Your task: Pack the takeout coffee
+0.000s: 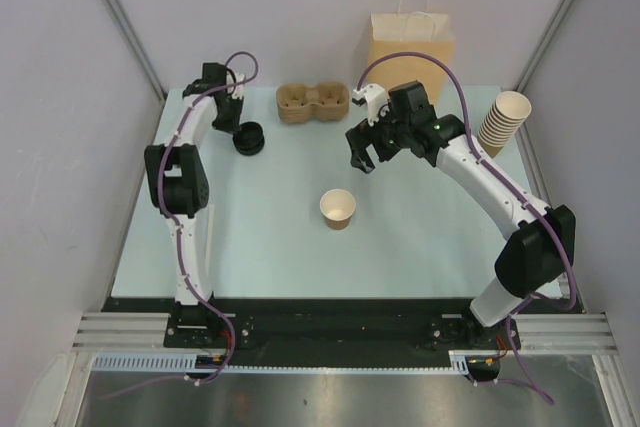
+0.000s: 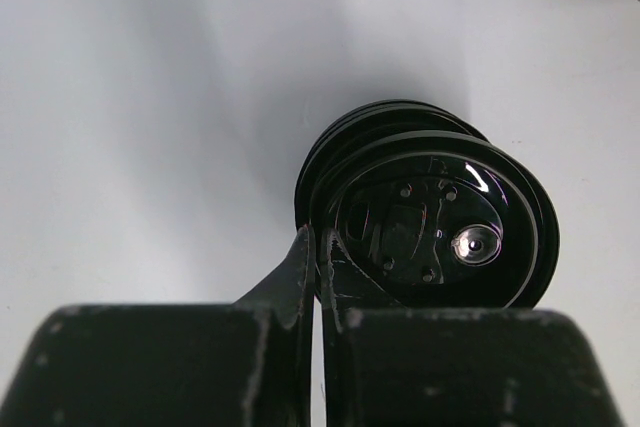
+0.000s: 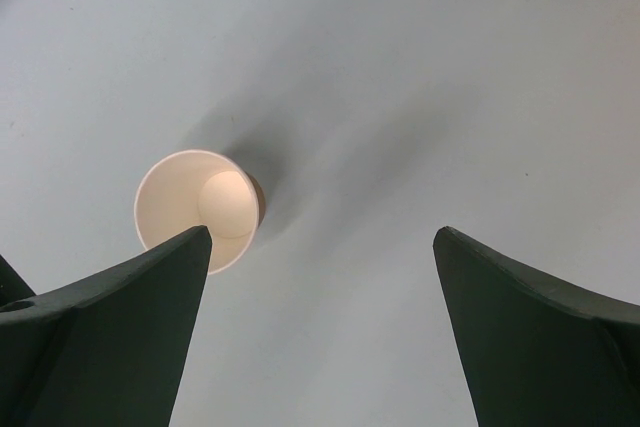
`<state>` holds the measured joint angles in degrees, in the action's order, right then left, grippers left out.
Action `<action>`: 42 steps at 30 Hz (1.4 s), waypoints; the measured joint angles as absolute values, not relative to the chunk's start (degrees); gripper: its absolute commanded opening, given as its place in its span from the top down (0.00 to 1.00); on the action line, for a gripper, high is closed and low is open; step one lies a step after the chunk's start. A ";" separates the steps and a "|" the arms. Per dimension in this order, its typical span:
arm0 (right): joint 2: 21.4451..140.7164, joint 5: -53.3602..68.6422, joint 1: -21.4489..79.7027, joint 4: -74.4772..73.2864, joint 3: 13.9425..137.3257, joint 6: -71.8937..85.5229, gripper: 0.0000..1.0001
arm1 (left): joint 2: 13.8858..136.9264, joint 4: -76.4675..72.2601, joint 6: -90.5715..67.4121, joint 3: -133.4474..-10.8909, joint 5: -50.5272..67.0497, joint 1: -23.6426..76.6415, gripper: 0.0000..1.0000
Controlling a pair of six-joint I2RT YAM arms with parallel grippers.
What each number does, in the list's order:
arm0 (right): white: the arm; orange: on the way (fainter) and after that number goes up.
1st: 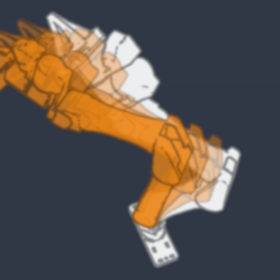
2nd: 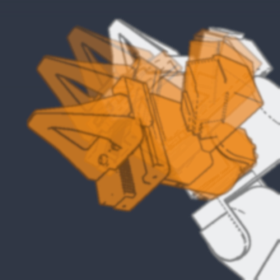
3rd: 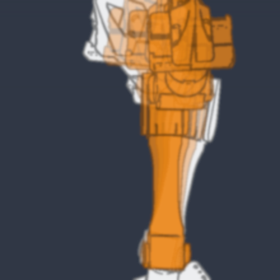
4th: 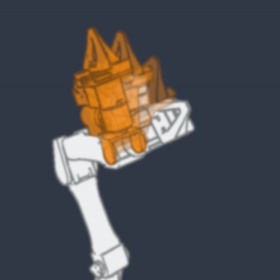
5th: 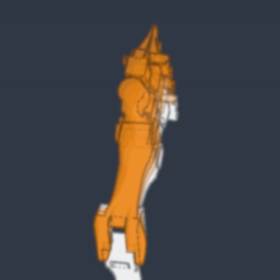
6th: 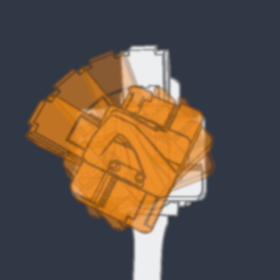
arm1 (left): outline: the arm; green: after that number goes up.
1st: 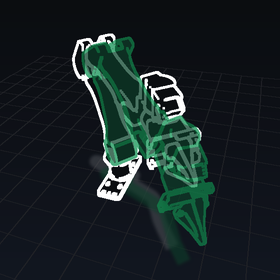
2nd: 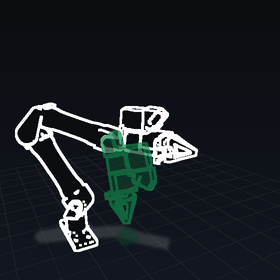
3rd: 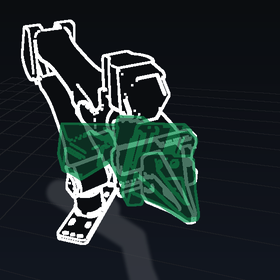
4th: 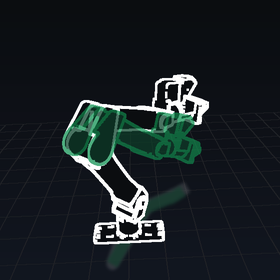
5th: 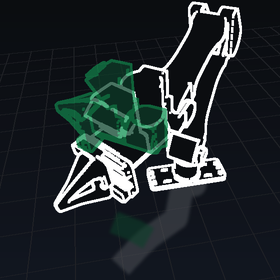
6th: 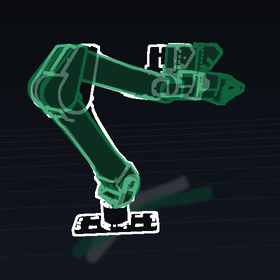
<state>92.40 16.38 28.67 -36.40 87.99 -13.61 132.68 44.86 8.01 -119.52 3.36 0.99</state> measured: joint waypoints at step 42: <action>86.46 47.18 16.62 -30.11 98.54 0.40 0.02 | 82.76 5.56 -26.85 -78.28 61.89 20.62 1.00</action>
<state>86.46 47.18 16.62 -30.11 98.54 0.40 82.76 5.56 -26.85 -78.28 61.89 20.62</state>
